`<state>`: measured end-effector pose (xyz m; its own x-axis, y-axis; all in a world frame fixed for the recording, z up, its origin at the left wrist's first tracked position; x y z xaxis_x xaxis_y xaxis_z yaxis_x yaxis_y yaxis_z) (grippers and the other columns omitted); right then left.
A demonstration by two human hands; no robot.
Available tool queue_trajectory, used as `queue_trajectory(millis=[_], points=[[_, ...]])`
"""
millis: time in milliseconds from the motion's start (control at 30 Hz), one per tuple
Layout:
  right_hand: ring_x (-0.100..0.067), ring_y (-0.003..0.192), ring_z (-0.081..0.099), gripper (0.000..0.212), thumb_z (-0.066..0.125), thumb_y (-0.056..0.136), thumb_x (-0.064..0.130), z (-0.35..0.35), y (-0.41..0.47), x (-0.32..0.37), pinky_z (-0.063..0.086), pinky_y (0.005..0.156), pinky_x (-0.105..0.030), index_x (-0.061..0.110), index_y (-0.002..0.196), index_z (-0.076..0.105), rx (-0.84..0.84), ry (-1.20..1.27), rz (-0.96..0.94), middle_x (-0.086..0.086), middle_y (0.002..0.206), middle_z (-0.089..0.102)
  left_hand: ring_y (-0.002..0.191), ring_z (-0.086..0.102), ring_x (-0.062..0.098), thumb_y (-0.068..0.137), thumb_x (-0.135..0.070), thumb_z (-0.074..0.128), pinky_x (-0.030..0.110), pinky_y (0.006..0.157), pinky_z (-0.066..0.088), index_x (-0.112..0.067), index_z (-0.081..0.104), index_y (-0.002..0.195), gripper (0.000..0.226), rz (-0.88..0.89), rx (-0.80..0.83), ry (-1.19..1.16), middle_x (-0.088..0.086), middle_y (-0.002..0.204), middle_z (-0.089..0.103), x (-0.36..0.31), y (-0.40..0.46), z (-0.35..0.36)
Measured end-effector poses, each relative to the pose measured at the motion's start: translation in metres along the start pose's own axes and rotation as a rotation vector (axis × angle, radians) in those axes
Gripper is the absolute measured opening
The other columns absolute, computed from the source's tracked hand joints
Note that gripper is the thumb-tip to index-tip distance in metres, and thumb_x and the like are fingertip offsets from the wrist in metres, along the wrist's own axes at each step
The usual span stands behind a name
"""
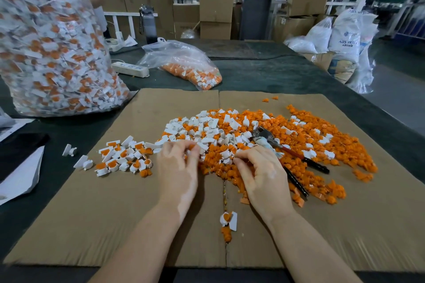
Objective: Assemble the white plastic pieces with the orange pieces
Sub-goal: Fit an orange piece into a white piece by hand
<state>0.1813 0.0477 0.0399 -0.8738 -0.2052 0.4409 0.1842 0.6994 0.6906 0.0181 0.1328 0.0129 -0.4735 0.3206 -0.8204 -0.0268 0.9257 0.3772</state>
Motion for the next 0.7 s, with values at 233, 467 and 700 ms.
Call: queue_trajectory(millis=[233, 467, 700], points=[[-0.017, 0.079, 0.06, 0.003, 0.07, 0.082, 0.009, 0.001, 0.0, 0.001, 0.049, 0.072, -0.025, 0.007, 0.082, 0.069, -0.013, -0.021, -0.011, -0.001, 0.078, 0.065, 0.117, 0.034, 0.032, 0.094, -0.03, 0.053, 0.048, 0.095, 0.027, -0.015, 0.067, 0.106, 0.025, -0.123, -0.098, 0.495, 0.012, 0.119, 0.047, 0.04, 0.023, -0.049], [-0.018, 0.076, 0.059, 0.003, 0.07, 0.081, 0.009, 0.0, -0.001, 0.003, 0.05, 0.071, -0.029, 0.008, 0.08, 0.068, -0.02, -0.019, -0.03, -0.001, 0.077, 0.064, 0.121, 0.032, 0.03, 0.089, -0.028, 0.061, 0.046, 0.096, 0.025, -0.023, 0.066, 0.11, 0.022, -0.083, -0.079, 0.541, 0.007, 0.122, 0.048, 0.037, 0.024, -0.048], [-0.019, 0.074, 0.059, 0.004, 0.071, 0.08, 0.007, 0.001, 0.0, 0.005, 0.052, 0.068, -0.03, 0.007, 0.078, 0.068, -0.019, -0.036, -0.039, -0.002, 0.075, 0.064, 0.087, 0.048, 0.016, 0.079, -0.032, 0.073, 0.027, 0.075, 0.033, -0.019, 0.072, 0.085, 0.015, 0.218, 0.137, 0.386, -0.008, 0.079, 0.055, 0.01, 0.013, -0.021]])
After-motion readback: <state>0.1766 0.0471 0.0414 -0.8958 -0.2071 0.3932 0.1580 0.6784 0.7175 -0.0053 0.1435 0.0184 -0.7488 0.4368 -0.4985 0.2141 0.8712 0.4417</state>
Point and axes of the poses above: each hand's wrist, its own y-axis towards the middle knuckle, its own z-axis out of the palm, x = y × z, the point moved 9 cm from there along y, towards the middle knuckle
